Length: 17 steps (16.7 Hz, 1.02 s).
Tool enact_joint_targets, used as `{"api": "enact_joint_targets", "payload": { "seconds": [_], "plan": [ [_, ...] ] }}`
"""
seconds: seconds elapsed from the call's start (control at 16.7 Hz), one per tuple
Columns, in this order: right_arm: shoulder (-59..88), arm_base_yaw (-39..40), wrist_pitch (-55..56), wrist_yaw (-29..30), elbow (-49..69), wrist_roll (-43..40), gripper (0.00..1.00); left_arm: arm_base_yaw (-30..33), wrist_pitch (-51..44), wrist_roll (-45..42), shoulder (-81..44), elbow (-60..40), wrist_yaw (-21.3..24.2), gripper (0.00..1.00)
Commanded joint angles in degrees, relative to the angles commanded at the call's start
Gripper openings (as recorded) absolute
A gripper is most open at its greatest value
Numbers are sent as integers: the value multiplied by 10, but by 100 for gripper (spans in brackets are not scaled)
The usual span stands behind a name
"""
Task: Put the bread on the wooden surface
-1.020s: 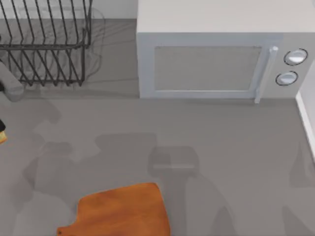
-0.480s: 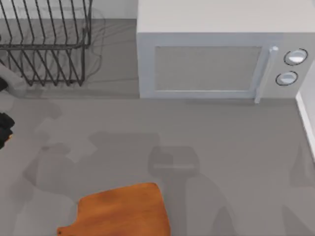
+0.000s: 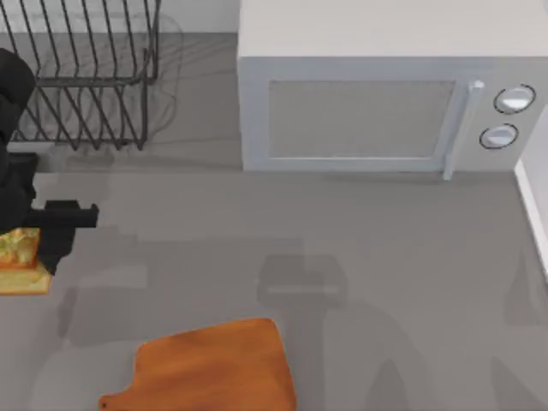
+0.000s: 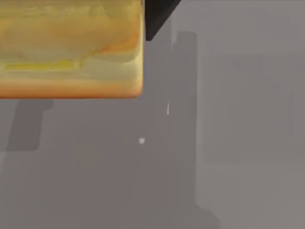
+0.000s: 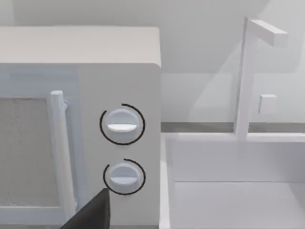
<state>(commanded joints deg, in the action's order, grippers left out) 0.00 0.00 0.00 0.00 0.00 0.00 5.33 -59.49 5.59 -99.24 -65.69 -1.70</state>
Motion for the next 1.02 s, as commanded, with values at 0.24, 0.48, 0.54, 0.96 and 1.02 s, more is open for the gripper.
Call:
{"api": "enact_joint_targets", "payload": {
  "seconds": [0.24, 0.48, 0.54, 0.96, 1.02],
  "plan": [
    [0, 0, 0, 0, 0, 0, 100, 66, 2, 318, -9, 37, -2, 0],
    [0, 0, 0, 0, 0, 0, 100, 142, 0, 627, -7, 68, 3, 0],
    [0, 0, 0, 0, 0, 0, 100, 162, 0, 697, -4, 73, 5, 0],
    [0, 0, 0, 0, 0, 0, 100, 300, 5, 1074, 33, 86, 15, 0],
    [0, 0, 0, 0, 0, 0, 100, 317, 7, 1112, 41, 84, 16, 0]
  ]
}}
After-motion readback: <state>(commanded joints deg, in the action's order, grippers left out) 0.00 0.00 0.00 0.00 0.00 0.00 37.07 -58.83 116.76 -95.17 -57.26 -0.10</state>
